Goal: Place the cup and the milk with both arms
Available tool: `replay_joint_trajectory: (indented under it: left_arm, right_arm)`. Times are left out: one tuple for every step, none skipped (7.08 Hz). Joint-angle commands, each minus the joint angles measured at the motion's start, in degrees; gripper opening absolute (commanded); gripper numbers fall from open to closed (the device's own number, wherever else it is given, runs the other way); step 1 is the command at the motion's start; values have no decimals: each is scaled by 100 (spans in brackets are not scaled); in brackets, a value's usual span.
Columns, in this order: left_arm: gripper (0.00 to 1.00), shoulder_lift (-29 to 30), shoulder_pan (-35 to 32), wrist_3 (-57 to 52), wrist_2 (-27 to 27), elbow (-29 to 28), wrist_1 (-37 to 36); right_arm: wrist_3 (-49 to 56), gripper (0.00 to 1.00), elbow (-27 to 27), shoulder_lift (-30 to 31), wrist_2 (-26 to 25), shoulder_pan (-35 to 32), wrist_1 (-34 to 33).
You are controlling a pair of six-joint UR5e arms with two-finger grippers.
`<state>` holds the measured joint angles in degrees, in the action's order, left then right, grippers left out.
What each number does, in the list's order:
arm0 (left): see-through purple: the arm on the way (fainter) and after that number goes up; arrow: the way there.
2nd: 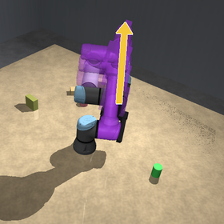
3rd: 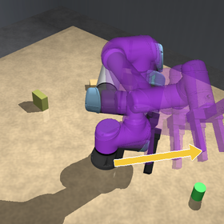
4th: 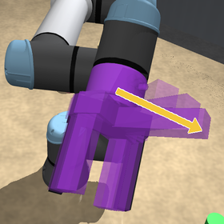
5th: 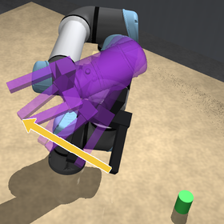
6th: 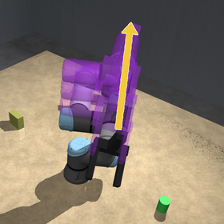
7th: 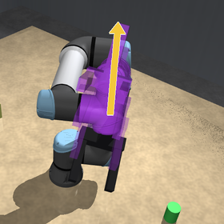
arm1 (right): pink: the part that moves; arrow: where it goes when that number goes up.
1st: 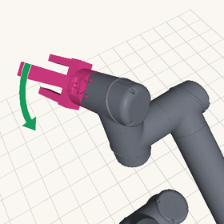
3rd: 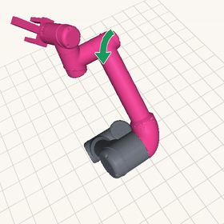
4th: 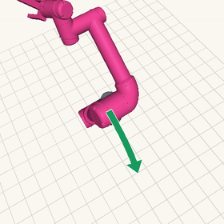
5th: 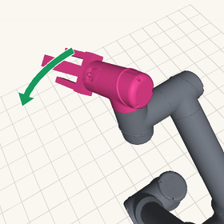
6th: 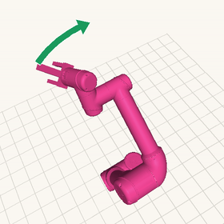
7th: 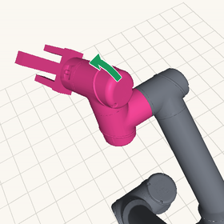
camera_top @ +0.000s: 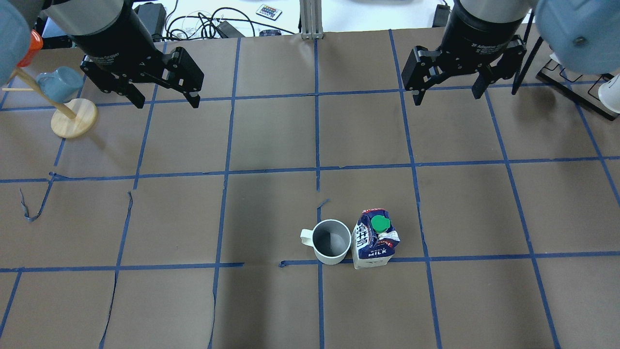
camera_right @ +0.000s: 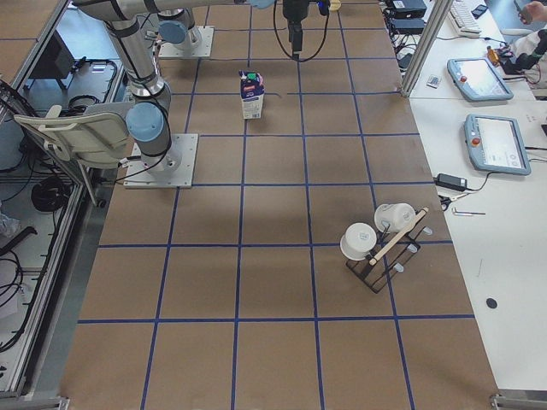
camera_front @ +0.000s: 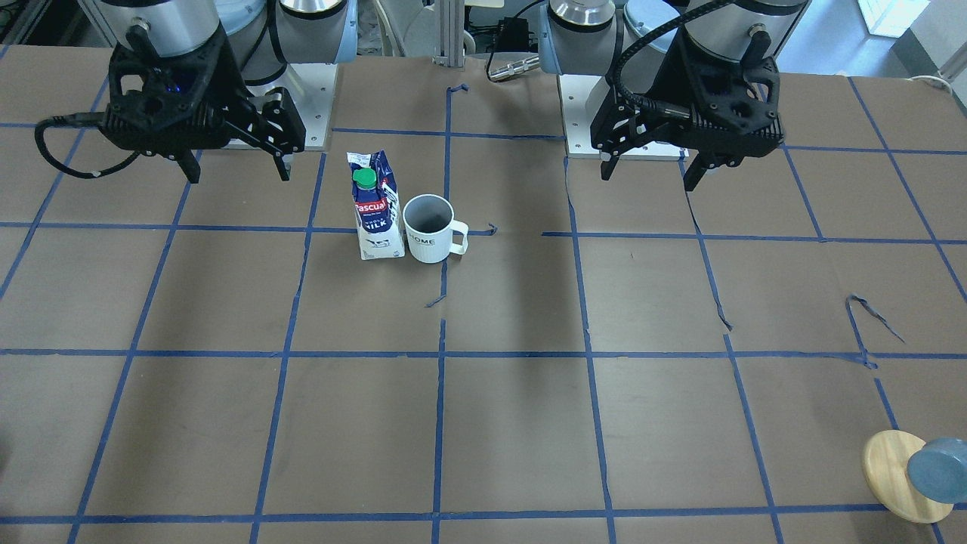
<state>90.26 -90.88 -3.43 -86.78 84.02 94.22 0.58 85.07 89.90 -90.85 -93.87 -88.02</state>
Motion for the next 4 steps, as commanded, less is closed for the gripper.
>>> replay_joint_trajectory:
  left_arm:
    - [100,1,0,0,-6,0,0]
    - [100,1,-9,0,-6,0,0]
    - [100,1,0,0,3,0,0]
    - [100,1,0,0,-6,0,8]
  right_arm:
    - [91,100,132,11,6,-18,-826]
    - [109,100,159,2,58,-44,-779]
    - [100,100,220,10,111,-44,-717]
    - [100,100,264,28,112,-53,-717]
